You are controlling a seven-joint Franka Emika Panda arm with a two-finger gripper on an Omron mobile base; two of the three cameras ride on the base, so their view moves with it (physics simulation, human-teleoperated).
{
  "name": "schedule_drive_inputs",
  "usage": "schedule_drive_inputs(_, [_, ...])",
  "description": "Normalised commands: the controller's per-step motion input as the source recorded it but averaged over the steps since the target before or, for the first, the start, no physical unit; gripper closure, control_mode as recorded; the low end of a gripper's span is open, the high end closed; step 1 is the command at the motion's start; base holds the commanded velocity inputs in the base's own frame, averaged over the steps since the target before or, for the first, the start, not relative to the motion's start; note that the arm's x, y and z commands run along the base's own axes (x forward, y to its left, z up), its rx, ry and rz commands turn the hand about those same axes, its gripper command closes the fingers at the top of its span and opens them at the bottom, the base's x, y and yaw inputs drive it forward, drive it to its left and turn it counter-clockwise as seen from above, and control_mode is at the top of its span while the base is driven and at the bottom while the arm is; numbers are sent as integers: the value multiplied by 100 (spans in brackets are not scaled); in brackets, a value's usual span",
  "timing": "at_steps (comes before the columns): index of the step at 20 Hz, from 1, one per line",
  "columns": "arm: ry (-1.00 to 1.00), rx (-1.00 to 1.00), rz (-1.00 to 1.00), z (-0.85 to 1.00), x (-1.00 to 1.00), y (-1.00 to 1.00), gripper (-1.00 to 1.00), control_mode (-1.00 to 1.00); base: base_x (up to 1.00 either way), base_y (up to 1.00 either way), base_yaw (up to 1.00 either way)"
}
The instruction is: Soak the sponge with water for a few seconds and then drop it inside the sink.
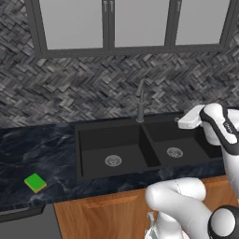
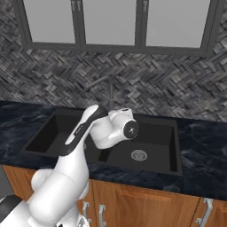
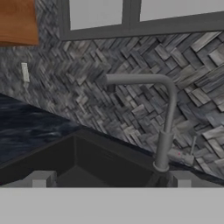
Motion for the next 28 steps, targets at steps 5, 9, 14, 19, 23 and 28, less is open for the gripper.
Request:
schedule_drive_inputs(5, [-1, 0, -1, 0, 25, 0, -100, -100, 0, 0, 0])
schedule_drive_inputs(9, [-2, 0, 0, 0, 29, 0, -100, -100, 0, 0, 0])
schedule_drive_inputs(14, [-5, 3, 0, -3, 32, 0, -100, -100, 0, 0, 0])
schedule_drive_inputs(19, [-7, 6, 0, -5, 24, 0, -100, -100, 0, 0, 0])
schedule_drive_inputs(23, [-5, 6, 0, -4, 19, 0, -100, -100, 0, 0, 0])
schedule_drive_inputs(28, [2, 1, 0, 0, 18, 0, -100, -100, 0, 0, 0])
